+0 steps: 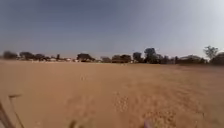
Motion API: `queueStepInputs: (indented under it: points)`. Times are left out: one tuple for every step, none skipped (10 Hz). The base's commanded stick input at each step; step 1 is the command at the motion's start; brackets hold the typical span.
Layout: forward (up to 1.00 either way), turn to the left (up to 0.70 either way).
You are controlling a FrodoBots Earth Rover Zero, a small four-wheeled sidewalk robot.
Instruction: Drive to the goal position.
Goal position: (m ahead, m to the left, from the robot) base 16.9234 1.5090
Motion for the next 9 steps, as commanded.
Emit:
queueStepInputs:
  points:
    - [0.70,0.00]
    - [0.70,0.00]
    - [0.70,0.00]
    - [0.70,0.00]
    - [0.70,0.00]
    - [0.70,0.00]
    - [0.70,0.00]
    - [0.70,0.00]
    - [0.70,0.00]
